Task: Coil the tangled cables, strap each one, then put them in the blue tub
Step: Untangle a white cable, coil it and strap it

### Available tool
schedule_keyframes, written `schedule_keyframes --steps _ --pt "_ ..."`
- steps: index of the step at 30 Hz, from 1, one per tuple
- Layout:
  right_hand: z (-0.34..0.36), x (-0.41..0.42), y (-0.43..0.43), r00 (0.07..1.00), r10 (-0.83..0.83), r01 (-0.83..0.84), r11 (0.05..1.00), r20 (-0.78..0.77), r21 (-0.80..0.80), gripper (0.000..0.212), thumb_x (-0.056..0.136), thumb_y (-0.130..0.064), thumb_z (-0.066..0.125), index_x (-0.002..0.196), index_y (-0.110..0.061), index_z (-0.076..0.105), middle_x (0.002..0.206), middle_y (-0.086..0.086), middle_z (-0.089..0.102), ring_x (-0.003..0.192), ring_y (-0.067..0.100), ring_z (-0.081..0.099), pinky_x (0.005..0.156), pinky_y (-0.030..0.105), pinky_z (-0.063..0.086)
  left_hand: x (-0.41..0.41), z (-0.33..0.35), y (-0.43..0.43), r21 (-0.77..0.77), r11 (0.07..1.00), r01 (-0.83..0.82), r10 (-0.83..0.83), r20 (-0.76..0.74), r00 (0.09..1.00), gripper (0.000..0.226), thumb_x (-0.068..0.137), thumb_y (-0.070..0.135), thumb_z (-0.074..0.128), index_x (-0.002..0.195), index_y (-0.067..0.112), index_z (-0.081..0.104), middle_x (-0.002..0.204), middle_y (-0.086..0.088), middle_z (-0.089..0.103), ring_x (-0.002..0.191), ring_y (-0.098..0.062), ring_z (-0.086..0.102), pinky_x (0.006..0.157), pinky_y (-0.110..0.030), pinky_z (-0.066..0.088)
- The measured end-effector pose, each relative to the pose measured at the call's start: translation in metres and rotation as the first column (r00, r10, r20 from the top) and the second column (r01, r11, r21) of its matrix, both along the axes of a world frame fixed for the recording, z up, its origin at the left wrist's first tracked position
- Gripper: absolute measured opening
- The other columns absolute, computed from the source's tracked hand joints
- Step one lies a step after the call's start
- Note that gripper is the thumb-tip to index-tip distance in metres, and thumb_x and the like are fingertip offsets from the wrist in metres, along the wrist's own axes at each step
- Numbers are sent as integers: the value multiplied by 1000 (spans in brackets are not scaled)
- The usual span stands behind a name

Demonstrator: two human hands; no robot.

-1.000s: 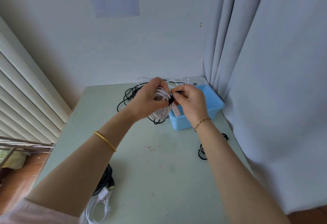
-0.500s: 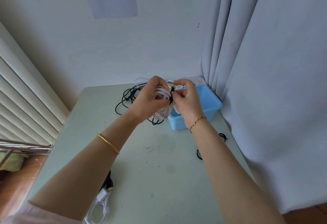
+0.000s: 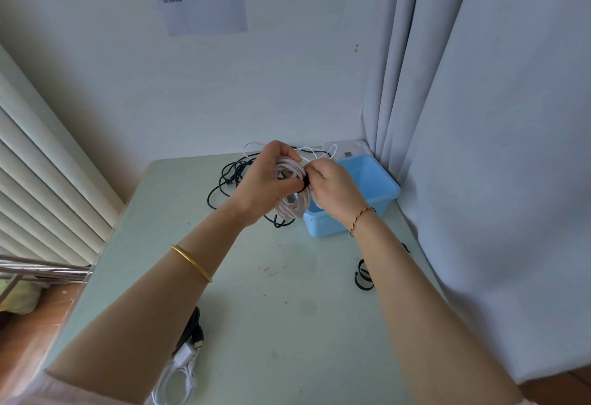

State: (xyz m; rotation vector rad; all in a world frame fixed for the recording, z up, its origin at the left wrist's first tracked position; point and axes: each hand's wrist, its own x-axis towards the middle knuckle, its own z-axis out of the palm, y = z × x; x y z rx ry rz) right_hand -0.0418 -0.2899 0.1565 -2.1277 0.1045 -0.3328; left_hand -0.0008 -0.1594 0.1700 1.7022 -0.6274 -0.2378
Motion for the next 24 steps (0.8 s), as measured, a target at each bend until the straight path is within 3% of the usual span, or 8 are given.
schedule_keyframes --steps 3,9,12,14,16,19,21,24 --pt "-4 3 -4 997 29 -18 989 -75 148 29 96 -6 39 82 14 53 71 11 46 67 18 39 60 29 30 2 -2 3 -7 1000 22 -22 -54 998 34 75 -6 66 93 20 51 79 -2 55 66 -15 54 61 -24 45" --pt "-11 5 0 979 116 -32 900 -168 435 29 76 -23 47 82 1 60 77 12 44 73 22 38 61 30 31 3 -5 9 -3 999 43 -43 -127 991 34 66 9 67 95 17 52 84 -5 57 76 -20 56 73 -34 49" --pt "-11 3 2 977 118 -26 895 -179 446 22 74 -19 43 60 -5 51 62 9 43 65 21 36 57 29 29 3 -7 11 4 997 83 -81 -125 989 31 73 4 68 97 15 51 85 -7 57 74 -18 57 69 -31 50" --pt "-15 4 1 974 114 -2 868 -197 497 36 82 -12 42 48 -15 54 51 0 50 56 15 42 56 28 32 2 -8 11 23 996 88 -85 -121 989 30 77 0 67 98 15 51 87 -9 56 72 -18 57 67 -29 50" --pt "-20 4 3 966 132 18 825 -223 565 31 82 -15 42 61 -5 63 61 9 61 64 21 53 65 32 40 3 -11 11 22 996 91 -86 -150 985 32 73 3 67 98 14 51 86 -9 57 70 -19 58 68 -31 50" --pt "-27 4 4 951 129 65 807 -283 587 35 70 -31 48 80 -1 63 83 20 60 79 28 52 74 37 39 5 -19 14 -39 994 103 -110 -265 958 32 75 -4 66 98 11 51 83 -8 59 70 -19 59 70 -31 51" --pt "-28 1 3 943 120 100 786 -309 609 37 80 -38 52 91 -4 62 88 16 61 81 26 56 73 32 45 7 -24 18 -68 995 72 -90 -316 945 30 81 -16 60 97 8 50 84 -10 59 70 -17 60 71 -29 52" --pt "-34 1 1 952 123 84 778 -281 623 44 100 -35 35 101 -2 65 91 9 66 80 17 61 66 29 52 7 -28 22 -119 993 26 -69 -374 925 29 82 -20 53 94 7 50 81 -9 58 67 -14 60 69 -25 51"
